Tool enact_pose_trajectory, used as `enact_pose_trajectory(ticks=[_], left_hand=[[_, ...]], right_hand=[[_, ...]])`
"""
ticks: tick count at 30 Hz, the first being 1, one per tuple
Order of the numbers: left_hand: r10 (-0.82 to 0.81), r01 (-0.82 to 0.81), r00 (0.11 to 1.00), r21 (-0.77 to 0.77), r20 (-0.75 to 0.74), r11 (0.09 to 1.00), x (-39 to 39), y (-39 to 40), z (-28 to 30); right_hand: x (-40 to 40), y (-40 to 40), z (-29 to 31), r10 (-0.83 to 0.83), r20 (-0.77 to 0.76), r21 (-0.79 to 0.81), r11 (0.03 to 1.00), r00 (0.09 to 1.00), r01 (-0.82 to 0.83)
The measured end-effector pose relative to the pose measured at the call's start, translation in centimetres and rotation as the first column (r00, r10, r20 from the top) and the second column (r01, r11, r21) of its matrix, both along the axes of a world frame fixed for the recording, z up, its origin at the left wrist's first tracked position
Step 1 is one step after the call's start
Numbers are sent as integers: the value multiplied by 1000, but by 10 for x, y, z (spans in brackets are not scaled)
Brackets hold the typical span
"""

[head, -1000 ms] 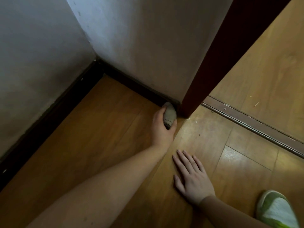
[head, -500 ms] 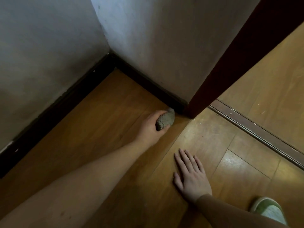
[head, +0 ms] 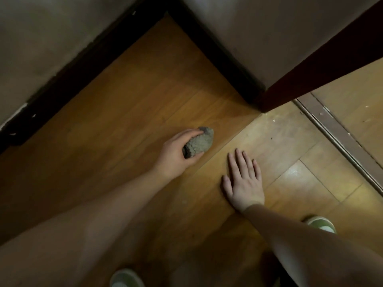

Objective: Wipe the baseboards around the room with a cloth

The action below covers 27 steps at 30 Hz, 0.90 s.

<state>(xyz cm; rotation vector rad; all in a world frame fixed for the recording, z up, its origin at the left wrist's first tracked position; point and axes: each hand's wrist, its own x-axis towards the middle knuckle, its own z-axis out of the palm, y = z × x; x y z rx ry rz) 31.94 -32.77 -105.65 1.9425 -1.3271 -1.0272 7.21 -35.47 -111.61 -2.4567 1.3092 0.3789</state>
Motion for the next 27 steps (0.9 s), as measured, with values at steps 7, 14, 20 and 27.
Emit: enact_pose_trajectory(ticks=[7, 14, 20, 27], left_hand=[[1, -1, 1000, 30, -11, 1000, -12, 38, 55], [108, -103, 992, 90, -59, 991, -27, 76, 202], [63, -39, 991, 195, -118, 980, -19, 121, 397], [96, -85, 989, 100, -110, 991, -4, 154, 598]], right_hand=[[3, -15, 30, 23, -71, 242, 970, 997, -5], [1, 26, 211, -33, 65, 381, 924, 997, 5], [16, 51, 412, -270, 376, 455, 887, 886, 77], [57, 54, 639, -196, 607, 517, 834, 770, -195]])
